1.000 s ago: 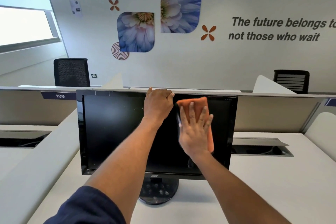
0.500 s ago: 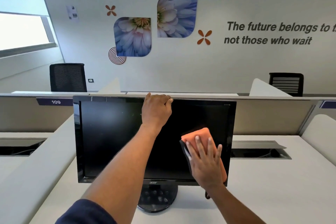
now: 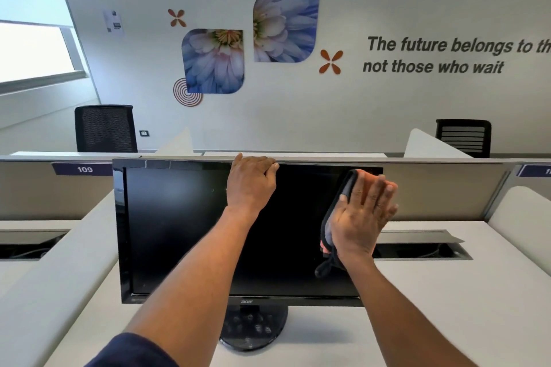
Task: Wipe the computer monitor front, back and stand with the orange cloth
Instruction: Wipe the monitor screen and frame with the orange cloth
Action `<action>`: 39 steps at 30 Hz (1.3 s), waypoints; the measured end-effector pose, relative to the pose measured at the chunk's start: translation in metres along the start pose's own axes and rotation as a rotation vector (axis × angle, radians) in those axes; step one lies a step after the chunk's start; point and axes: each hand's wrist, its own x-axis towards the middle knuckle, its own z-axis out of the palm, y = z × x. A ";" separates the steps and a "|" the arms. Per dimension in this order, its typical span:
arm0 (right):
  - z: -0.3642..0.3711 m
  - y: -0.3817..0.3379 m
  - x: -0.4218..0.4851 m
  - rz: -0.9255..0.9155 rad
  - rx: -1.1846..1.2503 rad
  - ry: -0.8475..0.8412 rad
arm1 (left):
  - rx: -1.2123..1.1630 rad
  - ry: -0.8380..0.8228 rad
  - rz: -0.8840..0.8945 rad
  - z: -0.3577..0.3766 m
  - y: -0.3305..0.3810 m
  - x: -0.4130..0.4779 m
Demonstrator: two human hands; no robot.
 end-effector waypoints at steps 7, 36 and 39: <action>0.016 0.029 -0.067 0.114 -0.012 -0.085 | 0.018 0.010 -0.002 0.007 -0.003 0.003; -0.008 -0.024 -0.023 -0.599 0.171 -0.424 | 0.021 -0.039 0.008 0.005 -0.005 0.007; -0.004 -0.008 -0.017 -0.665 0.095 -0.311 | 0.006 -0.018 0.015 0.004 -0.004 0.006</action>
